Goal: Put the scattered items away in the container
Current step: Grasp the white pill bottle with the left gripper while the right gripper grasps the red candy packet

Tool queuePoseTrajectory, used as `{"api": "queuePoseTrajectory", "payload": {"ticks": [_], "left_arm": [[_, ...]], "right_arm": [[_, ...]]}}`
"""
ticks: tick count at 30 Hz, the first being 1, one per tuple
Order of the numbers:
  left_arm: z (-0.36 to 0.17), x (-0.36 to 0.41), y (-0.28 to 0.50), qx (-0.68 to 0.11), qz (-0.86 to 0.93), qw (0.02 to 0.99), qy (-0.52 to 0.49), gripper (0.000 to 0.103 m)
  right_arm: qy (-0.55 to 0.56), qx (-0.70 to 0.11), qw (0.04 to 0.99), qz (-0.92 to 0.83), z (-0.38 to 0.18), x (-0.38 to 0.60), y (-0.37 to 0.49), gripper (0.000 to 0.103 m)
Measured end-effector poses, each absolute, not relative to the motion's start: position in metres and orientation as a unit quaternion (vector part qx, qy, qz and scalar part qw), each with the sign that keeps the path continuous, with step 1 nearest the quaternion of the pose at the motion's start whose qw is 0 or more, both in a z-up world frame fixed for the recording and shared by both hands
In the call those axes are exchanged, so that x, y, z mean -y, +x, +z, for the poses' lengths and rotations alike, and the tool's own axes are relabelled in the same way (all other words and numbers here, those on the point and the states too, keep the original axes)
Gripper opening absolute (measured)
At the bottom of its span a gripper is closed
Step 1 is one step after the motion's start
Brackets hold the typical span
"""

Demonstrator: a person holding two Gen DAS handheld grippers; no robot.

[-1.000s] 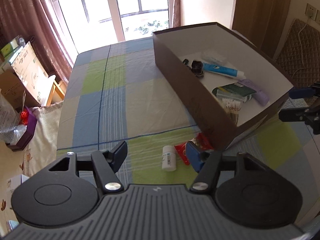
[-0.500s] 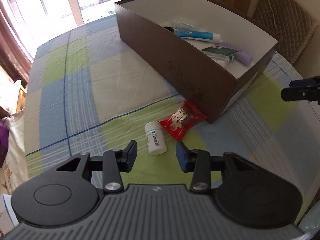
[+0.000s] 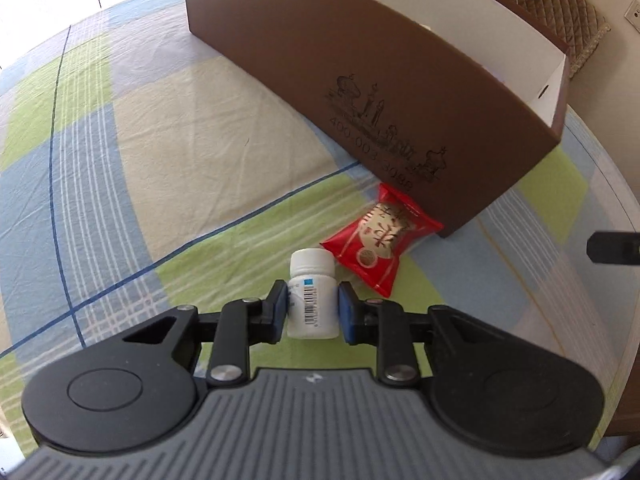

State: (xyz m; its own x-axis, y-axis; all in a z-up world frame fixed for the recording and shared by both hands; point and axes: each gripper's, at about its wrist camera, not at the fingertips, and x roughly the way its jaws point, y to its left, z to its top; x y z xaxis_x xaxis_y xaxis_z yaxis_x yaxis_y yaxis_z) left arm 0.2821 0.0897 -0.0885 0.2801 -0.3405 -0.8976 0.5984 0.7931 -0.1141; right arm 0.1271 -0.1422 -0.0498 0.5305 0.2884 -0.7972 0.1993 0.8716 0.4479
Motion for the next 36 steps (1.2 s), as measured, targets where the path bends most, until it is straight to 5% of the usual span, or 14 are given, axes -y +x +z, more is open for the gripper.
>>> {"api": "queuePoseTrajectory", "payload": {"ticks": [14,26,27,29,32,36], "left_arm": [[-0.077,-0.174,0.287,-0.514,-0.269,0.806,0.117,0.022],[-0.079,-0.204,0.303,-0.52,-0.264,0.806,0.098,0.022],[-0.079,-0.205,0.303,-0.52,-0.265,0.806,0.096,0.022],[-0.078,-0.205,0.303,-0.519,-0.267,0.806,0.096,0.022],[-0.08,-0.204,0.304,-0.519,-0.27,0.806,0.094,0.022],[-0.08,-0.205,0.303,-0.518,-0.273,0.805,0.091,0.022]], "right_arm": [[0.301,-0.465,0.832,0.037,-0.068,0.032,0.167,0.09],[0.28,-0.441,0.84,-0.145,-0.09,-0.002,0.189,0.09],[0.266,-0.442,0.843,-0.15,-0.09,-0.006,0.19,0.086],[0.234,-0.446,0.852,-0.145,-0.09,-0.008,0.189,0.055],[0.205,-0.455,0.858,-0.122,-0.091,-0.005,0.183,0.037],[0.181,-0.475,0.858,-0.072,-0.093,0.008,0.162,0.034]]}}
